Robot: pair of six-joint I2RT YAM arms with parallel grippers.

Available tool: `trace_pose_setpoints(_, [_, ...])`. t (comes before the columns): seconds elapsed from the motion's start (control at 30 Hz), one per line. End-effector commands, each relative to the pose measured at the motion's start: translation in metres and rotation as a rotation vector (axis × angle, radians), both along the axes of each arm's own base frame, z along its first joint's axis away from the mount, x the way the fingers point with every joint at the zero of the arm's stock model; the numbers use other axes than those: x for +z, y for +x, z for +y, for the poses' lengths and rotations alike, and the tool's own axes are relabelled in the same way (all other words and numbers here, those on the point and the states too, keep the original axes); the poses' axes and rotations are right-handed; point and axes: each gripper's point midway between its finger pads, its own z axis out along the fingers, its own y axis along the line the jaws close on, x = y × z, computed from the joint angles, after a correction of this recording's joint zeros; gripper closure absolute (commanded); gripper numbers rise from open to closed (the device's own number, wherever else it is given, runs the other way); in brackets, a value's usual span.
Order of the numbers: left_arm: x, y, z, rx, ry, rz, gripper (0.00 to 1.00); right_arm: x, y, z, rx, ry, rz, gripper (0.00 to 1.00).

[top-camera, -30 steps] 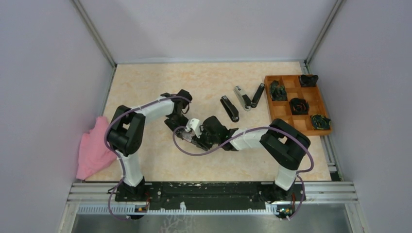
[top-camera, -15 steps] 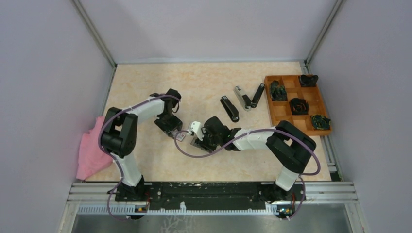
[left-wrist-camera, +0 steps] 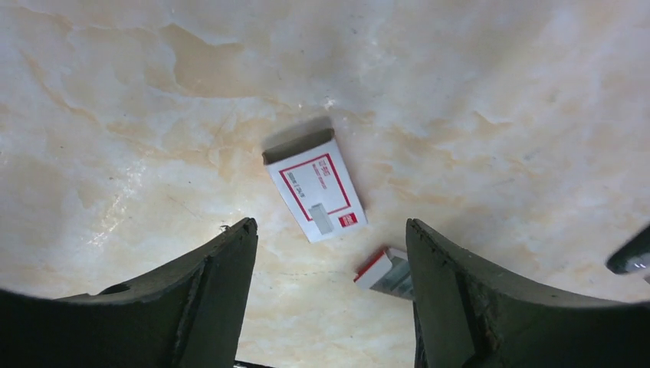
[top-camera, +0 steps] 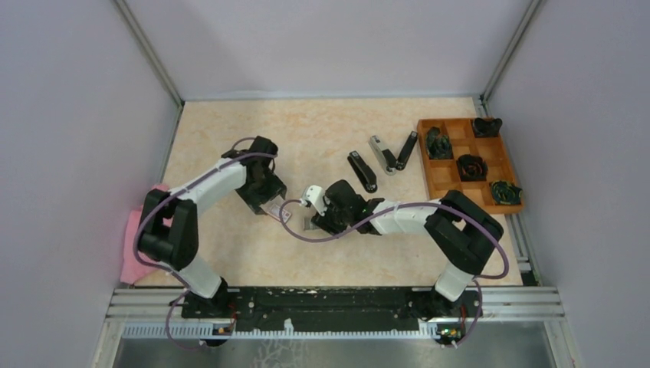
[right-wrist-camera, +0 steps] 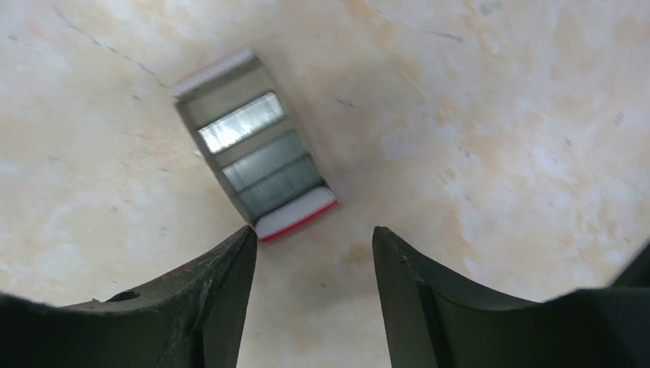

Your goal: Load the staples into the stapler

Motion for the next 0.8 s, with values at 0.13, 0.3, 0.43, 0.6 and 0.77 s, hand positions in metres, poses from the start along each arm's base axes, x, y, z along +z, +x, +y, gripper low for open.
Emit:
trace_pose_setpoints(0.13, [0.051,0.009,0.008,-0.113,-0.034,-0.253,0.16,0.053,0.028,-0.017,-0.155,0.042,-0.104,0.34])
trace_pose_setpoints(0.3, [0.085,0.006,0.013,-0.211,-0.047,-0.422,0.07,0.091,0.045,-0.030,-0.302,0.108,-0.118,0.24])
trace_pose_setpoints(0.43, [0.118,0.000,0.015,-0.278,-0.068,-0.604,0.01,0.109,0.061,-0.049,-0.389,0.115,-0.146,0.17])
trace_pose_setpoints(0.6, [0.156,-0.012,0.019,-0.374,-0.068,-0.794,0.01,0.116,0.089,-0.075,-0.527,0.100,-0.136,0.14])
trace_pose_setpoints(0.77, [0.164,-0.019,0.027,-0.396,-0.035,-0.876,0.01,0.114,0.118,-0.094,-0.624,0.048,-0.112,0.14])
